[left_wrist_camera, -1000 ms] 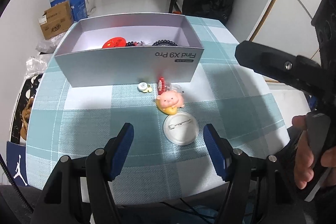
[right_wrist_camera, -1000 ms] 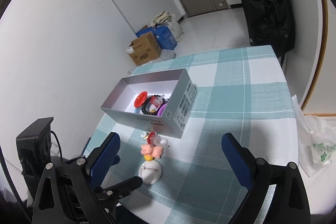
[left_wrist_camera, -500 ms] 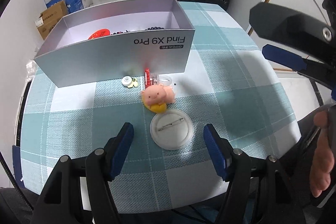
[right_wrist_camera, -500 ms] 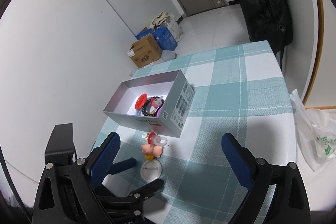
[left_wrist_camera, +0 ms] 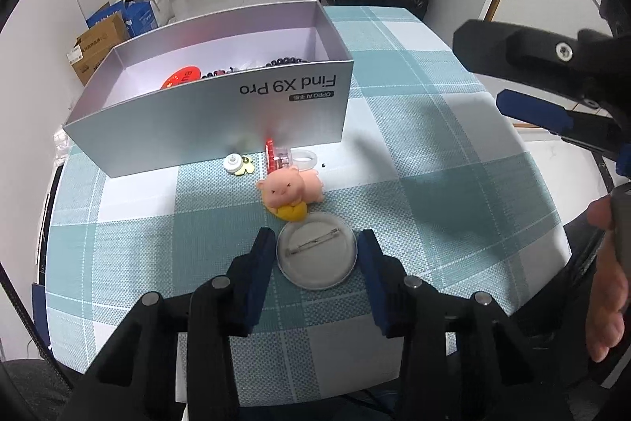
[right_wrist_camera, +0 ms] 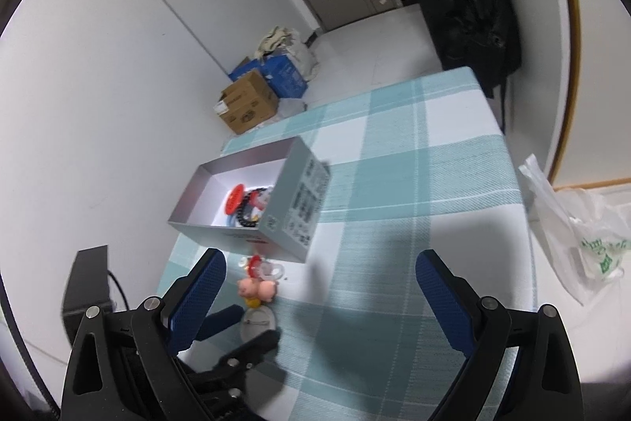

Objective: Organize jewelry
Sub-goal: 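Grasp the white round pin badge with the left tool, then lift the white pin badge with the left tool while the right tool grasps the pink pig figurine, then carry the white badge and pig figurine over the box with both tools, then open both tools to release the badge and pig into the box, then withdraw both tools and reach the right tool to the red-and-clear trinket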

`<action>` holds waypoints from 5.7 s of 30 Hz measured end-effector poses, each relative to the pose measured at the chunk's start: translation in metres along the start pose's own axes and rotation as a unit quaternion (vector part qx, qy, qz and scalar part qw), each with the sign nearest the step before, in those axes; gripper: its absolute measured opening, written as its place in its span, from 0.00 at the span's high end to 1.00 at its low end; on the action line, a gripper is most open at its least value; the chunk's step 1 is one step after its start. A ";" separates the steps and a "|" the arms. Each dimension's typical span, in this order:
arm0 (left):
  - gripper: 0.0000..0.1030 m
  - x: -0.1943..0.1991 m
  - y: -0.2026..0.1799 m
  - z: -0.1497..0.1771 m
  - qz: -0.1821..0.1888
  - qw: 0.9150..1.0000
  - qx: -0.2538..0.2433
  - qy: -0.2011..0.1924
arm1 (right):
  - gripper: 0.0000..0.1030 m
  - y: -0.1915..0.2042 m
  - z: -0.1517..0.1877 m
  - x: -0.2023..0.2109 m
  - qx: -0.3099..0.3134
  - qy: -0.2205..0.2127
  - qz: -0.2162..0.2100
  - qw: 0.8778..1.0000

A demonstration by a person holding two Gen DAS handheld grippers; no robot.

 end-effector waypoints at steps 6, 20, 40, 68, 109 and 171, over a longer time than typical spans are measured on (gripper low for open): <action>0.64 0.000 0.004 -0.005 0.030 0.999 0.021 -0.002 | 0.05 -0.011 0.002 -0.007 -0.010 0.008 0.021 1.000; 0.64 0.014 0.021 -0.016 0.074 0.994 0.078 -0.027 | 0.05 -0.007 0.011 -0.017 0.003 0.023 0.022 0.999; 0.64 0.055 0.111 -0.022 0.066 0.972 0.194 -0.113 | 0.09 0.043 0.059 -0.056 0.094 0.083 0.002 0.992; 0.64 0.060 0.132 -0.014 0.072 0.966 0.214 -0.125 | 0.66 0.073 0.083 -0.083 0.216 0.064 0.045 0.973; 0.64 0.033 0.118 -0.074 0.077 0.976 0.152 -0.133 | 0.66 0.101 -0.019 -0.052 0.136 -0.021 -0.039 0.990; 0.43 0.034 0.102 -0.077 0.077 0.975 0.148 -0.144 | 0.29 0.082 -0.034 -0.043 0.091 -0.036 -0.047 0.994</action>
Point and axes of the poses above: each gripper's, at about its wrist camera, not at the fingertips, and x roughly against the way its jaws point, y to its left, z to its underside, the point moved 10 cm from there along -x, roughly the way its jaws point, and after that the axes turned 12 degrees about -x, right-handed, at the moved point
